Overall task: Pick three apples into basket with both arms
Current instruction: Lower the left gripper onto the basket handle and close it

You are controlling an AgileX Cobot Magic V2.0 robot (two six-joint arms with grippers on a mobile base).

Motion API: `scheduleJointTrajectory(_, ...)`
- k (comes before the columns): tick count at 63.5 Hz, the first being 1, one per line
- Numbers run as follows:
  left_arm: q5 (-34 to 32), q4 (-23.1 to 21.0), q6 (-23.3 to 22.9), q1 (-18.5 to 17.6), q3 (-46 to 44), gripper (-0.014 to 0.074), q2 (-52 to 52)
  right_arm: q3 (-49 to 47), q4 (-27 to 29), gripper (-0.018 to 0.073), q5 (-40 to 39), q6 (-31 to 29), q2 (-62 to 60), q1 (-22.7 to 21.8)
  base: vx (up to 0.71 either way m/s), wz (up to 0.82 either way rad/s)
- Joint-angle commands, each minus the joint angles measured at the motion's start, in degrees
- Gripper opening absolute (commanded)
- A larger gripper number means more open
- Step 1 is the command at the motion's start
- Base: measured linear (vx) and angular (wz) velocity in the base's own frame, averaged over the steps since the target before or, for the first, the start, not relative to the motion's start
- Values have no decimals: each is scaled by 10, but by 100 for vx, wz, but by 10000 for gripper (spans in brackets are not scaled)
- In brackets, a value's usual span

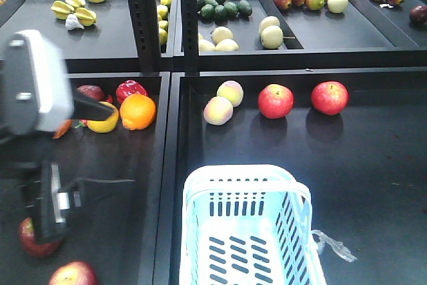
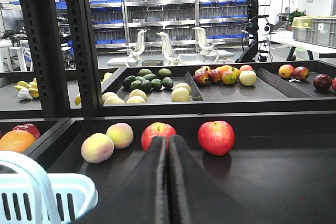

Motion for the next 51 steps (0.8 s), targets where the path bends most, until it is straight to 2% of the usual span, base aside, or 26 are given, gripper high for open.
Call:
scheduleJointTrajectory(1,-29,4,5,-34,-37,606,26,8,-3,-9,-42,0,-6,-3,0,0)
scheduleJointTrajectory(16,-55,23,5,-121,-69,586,110,8,-3,-9,-42,0,-6,-3,0,0)
scheduleJointTrajectory(23,-83,56,4,-160,-85,576,144,8,-3,-9,-42,0,-6,-3,0,0)
scheduleJointTrajectory(33,-101,122,-12,-211,-113,575,195,8,-3,-9,-42,0,-6,-3,0,0)
scheduleJointTrajectory(51,-110,265,-117,-260,-164,575,285,8,-3,-9,-42,0,-6,-3,0,0)
